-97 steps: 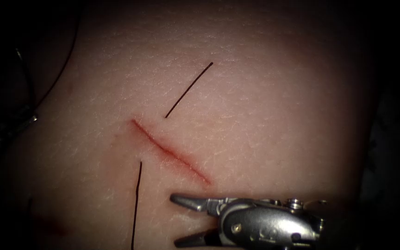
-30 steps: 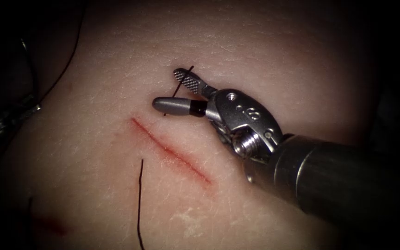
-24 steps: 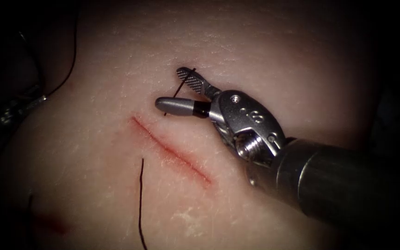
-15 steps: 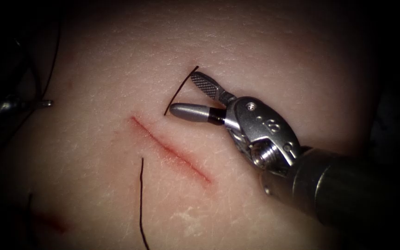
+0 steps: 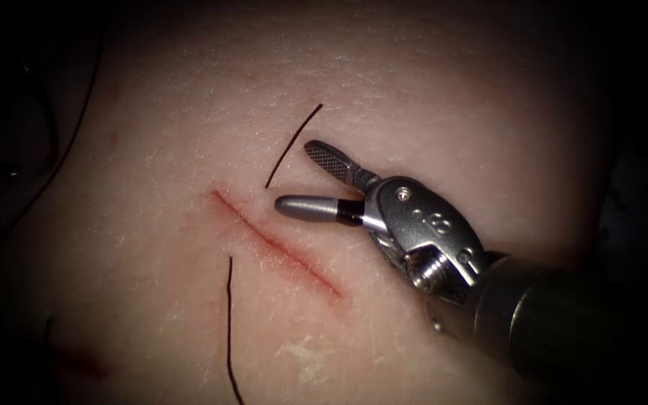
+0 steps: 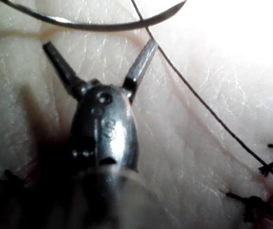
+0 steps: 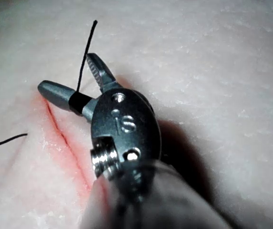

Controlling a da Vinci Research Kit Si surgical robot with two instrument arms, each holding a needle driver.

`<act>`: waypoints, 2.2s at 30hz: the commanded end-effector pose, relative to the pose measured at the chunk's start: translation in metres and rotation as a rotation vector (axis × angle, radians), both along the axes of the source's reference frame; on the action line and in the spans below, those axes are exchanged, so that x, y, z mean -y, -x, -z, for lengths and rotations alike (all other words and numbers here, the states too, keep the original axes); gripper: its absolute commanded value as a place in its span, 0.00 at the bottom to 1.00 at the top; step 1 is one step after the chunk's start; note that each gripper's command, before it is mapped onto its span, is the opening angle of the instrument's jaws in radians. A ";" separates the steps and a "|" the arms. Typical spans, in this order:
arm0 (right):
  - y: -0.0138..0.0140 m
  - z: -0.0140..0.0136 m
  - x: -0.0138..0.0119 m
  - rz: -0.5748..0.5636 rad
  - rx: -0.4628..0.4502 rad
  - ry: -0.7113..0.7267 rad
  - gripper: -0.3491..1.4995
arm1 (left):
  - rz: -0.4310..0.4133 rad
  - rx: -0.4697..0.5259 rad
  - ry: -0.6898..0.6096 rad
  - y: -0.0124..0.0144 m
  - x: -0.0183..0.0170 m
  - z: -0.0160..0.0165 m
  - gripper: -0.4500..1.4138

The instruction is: Wound Closure

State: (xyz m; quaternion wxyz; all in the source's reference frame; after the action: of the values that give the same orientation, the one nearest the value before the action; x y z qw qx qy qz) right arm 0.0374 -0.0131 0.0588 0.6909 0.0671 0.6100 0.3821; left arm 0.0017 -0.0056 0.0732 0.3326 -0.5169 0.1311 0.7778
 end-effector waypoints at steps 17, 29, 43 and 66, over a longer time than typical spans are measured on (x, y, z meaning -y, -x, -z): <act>0.0042 0.0018 0.0011 0.154 0.144 0.259 0.80 | -0.445 0.186 0.127 0.0157 0.0076 0.0109 0.77; 0.0041 0.0010 0.0012 0.233 0.176 0.262 0.86 | -0.672 -0.017 0.162 0.0218 0.0111 0.0084 0.73; 0.0038 0.0005 0.0014 0.227 0.164 0.273 0.86 | -0.739 -0.123 0.332 0.0279 0.0126 0.0106 0.70; 0.0034 -0.0001 0.0026 0.251 0.153 0.286 0.82 | -0.768 -0.324 0.500 0.0315 0.0148 0.0144 0.50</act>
State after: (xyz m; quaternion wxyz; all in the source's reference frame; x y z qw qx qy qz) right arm 0.0333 -0.0153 0.0582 0.7806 0.0127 0.5901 0.2058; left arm -0.0293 -0.0197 0.0579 -0.1388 -0.4521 0.1705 0.8644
